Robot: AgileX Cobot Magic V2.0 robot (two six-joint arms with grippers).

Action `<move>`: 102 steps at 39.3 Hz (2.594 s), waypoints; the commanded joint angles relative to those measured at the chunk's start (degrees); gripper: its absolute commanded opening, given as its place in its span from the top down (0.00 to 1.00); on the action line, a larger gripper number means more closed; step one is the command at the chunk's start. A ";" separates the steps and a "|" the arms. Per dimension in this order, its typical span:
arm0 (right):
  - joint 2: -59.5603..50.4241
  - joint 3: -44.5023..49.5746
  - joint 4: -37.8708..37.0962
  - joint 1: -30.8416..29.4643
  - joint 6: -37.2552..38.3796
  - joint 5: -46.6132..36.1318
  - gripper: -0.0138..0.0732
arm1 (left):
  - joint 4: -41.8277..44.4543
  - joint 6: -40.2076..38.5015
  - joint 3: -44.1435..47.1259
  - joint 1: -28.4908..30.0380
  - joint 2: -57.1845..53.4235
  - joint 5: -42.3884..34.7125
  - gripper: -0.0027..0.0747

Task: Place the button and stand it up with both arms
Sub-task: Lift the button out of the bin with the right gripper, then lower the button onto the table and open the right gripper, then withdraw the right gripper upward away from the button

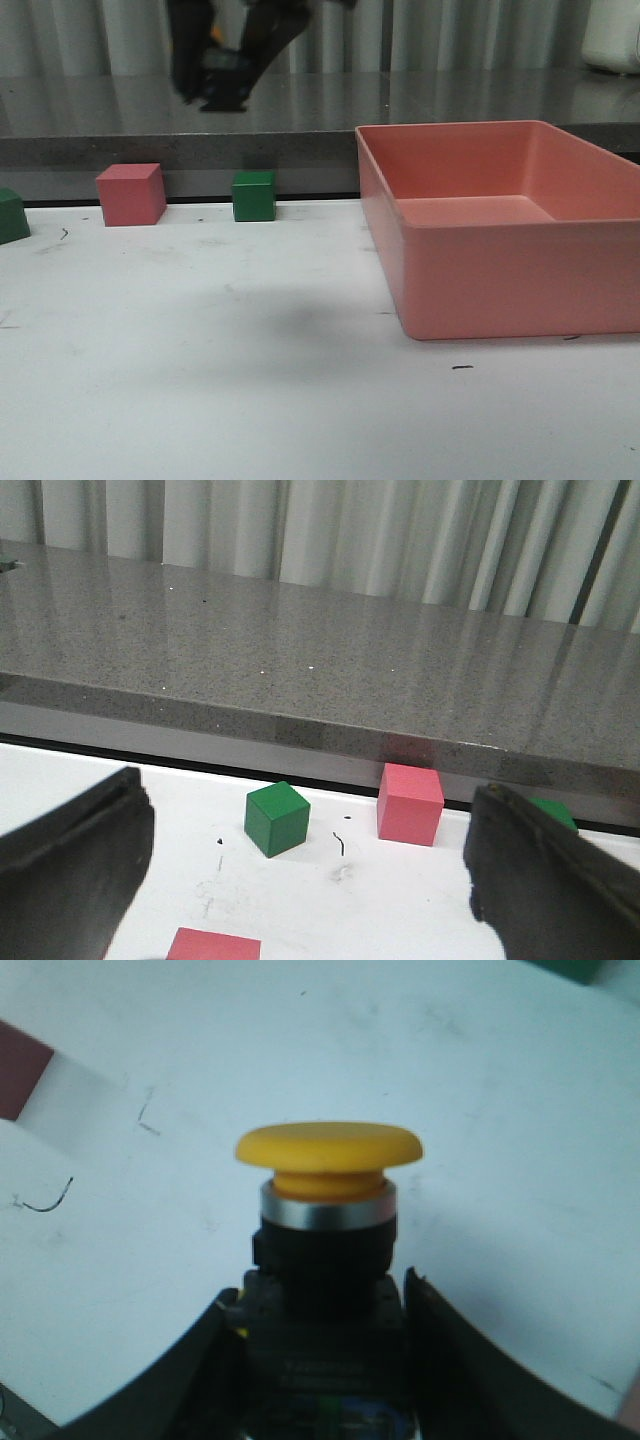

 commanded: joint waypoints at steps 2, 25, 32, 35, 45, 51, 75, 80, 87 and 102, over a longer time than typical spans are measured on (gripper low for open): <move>2.01 -3.78 0.07 1.17 4.28 -2.96 0.54 | 0.03 -0.02 -1.97 0.06 0.77 -5.11 0.19; 15.76 -3.78 0.44 1.92 16.58 -2.62 0.54 | 0.03 -0.02 -1.97 0.06 0.77 -4.91 0.19; 15.83 -3.78 0.49 2.09 16.58 -4.63 0.54 | -0.09 -0.02 -1.97 0.06 0.77 -4.87 0.19; 15.83 -3.78 0.49 2.09 16.58 -5.70 0.54 | -0.09 -0.02 -1.97 0.06 0.77 -4.77 0.19; 16.15 -3.78 0.49 2.09 16.58 -6.52 0.53 | -0.09 -0.02 -1.97 0.06 0.77 -4.78 0.19; 16.62 -3.78 0.71 2.09 16.58 -6.41 0.44 | -0.09 -0.02 -1.97 0.06 0.77 -4.78 0.19; 16.24 -24.59 0.71 2.09 10.18 12.74 0.32 | -0.09 -0.02 -1.97 0.06 0.77 -4.78 0.19; 16.24 -31.15 0.80 2.04 8.97 15.49 0.61 | -0.09 -0.02 -1.97 0.06 0.77 -4.78 0.19; 16.02 -36.37 0.89 2.04 7.34 15.54 0.93 | -0.09 -0.02 -1.97 0.06 0.77 -4.78 0.19; 2.71 -31.08 0.94 -4.42 -2.45 15.65 0.91 | -0.09 -0.02 -1.97 0.06 0.77 -4.78 0.19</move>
